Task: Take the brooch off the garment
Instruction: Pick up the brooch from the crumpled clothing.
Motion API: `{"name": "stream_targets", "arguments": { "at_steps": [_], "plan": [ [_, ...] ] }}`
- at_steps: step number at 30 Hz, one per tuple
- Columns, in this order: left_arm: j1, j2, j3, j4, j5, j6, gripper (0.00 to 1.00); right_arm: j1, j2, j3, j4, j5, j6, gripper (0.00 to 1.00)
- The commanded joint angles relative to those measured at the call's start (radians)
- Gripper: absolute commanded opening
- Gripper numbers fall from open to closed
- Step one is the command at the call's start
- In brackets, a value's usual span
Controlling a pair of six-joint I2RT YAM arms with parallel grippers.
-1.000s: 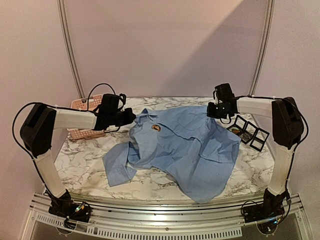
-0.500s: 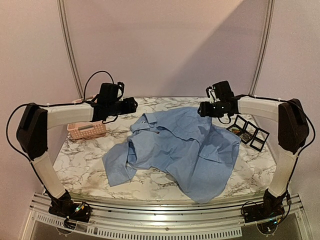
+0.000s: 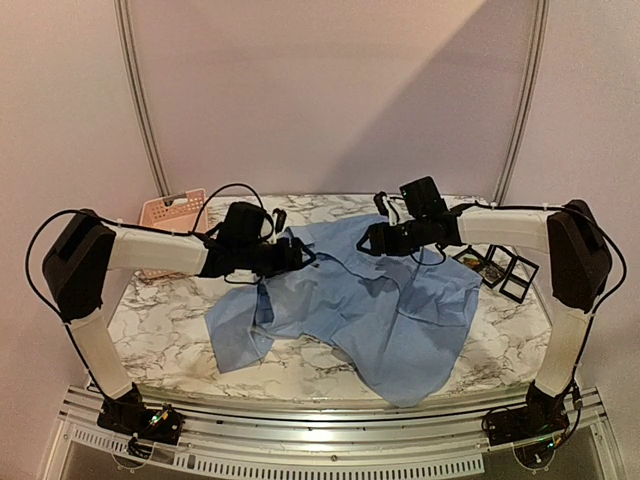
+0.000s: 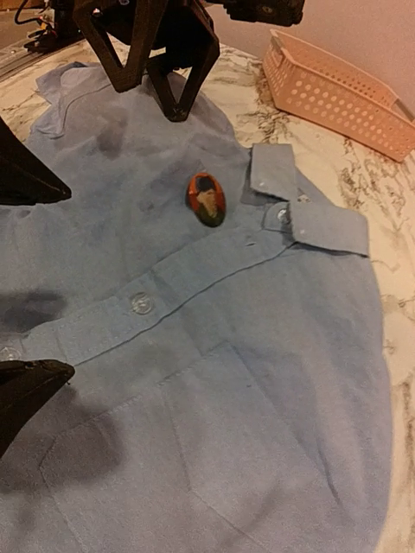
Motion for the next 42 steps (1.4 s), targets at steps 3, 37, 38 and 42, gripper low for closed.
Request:
{"name": "stream_targets", "arguments": {
  "at_steps": [3, 37, 38, 42],
  "plan": [
    [-0.048, -0.014, -0.103, -0.076, 0.058, 0.019, 0.73, 0.001, -0.014, -0.111, -0.032, 0.015, 0.040, 0.59],
    [0.173, -0.046, 0.176, -0.570, 0.124, 0.310, 0.83, 0.247, 0.165, 0.192, 0.050, 0.124, -0.220, 0.60],
    [0.182, -0.040, 0.164, -0.568, 0.121, 0.310, 0.83, 0.250, 0.185, 0.209, 0.056, 0.119, -0.232, 0.60],
    [0.202, 0.000, 0.160, -0.610, 0.119, 0.322, 0.83, 0.260, 0.272, 0.289, 0.045, 0.118, -0.270, 0.59]
  ]
}}
